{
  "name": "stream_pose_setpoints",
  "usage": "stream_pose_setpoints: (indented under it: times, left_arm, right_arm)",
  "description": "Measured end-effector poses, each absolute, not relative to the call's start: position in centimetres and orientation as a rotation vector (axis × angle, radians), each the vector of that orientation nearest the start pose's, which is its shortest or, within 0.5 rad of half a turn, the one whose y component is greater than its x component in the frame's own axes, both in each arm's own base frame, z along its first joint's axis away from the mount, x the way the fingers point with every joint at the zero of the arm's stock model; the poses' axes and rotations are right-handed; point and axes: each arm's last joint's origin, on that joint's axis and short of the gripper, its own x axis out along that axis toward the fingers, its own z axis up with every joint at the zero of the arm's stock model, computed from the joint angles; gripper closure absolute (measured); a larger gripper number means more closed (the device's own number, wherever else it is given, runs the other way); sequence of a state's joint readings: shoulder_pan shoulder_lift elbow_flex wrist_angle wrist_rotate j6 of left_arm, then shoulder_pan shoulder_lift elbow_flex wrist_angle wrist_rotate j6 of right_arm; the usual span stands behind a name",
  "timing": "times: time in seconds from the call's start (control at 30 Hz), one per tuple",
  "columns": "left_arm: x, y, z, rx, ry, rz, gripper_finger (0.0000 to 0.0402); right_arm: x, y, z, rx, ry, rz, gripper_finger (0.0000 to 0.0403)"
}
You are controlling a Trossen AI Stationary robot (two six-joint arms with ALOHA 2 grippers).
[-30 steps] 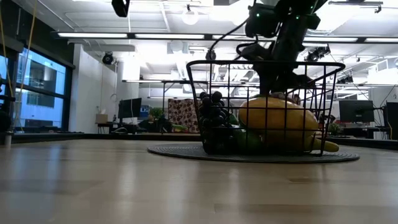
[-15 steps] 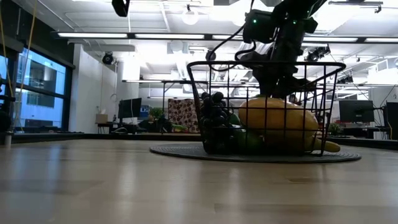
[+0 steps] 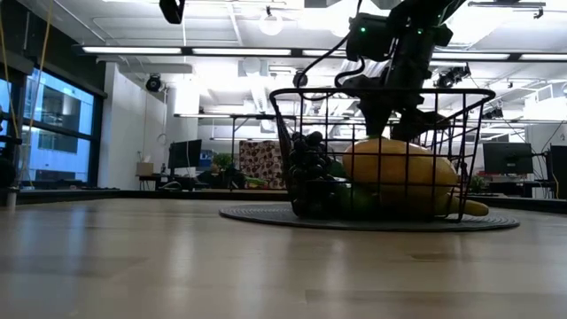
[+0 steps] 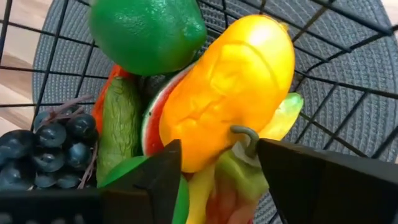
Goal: Build produce basket
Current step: Put the red chili pepper into the black wire basket, then put the green lime into the black wire basket
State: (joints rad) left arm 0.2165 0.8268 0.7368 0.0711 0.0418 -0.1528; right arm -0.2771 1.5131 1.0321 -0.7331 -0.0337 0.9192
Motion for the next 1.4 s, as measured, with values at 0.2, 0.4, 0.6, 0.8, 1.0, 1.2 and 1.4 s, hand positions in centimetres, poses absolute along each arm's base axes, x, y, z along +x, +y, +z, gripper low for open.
stream_pose_setpoints:
  times: [0.2,0.4,0.6,0.8,1.0,1.2,1.4]
  left_arm:
    - [18.3,3.9,33.4,-0.140,0.007,0.175,0.0401]
    - [18.3,3.9,33.4,-0.140,0.007,0.175,0.0401]
    - [18.3,3.9,33.4,-0.145,0.006,0.173,0.0401]
    - [18.3,3.8,33.4,-0.160,0.007,0.139,0.0401]
    - [18.3,3.8,33.4,-0.193,0.005,0.137,0.0401]
    - [18.3,3.8,33.4,-0.193,0.004,0.137,0.0401]
    - [18.3,3.8,33.5,-0.189,-0.005,0.137,0.0402]
  right_arm:
    - [27.1,-7.7,21.9,0.977,1.024,-0.752,0.0173]
    - [26.6,-7.9,24.4,0.897,0.883,-0.686,0.0169]
    - [25.2,-7.6,29.3,0.717,0.621,-0.513,0.0169]
    - [22.5,-5.1,33.2,0.505,0.485,-0.329,0.0169]
    - [22.1,-2.7,35.7,0.330,0.316,-0.209,0.0169]
    - [24.5,-2.0,34.6,0.238,0.325,-0.215,0.0169]
    - [26.0,-1.7,33.1,0.189,0.376,-0.195,0.0169]
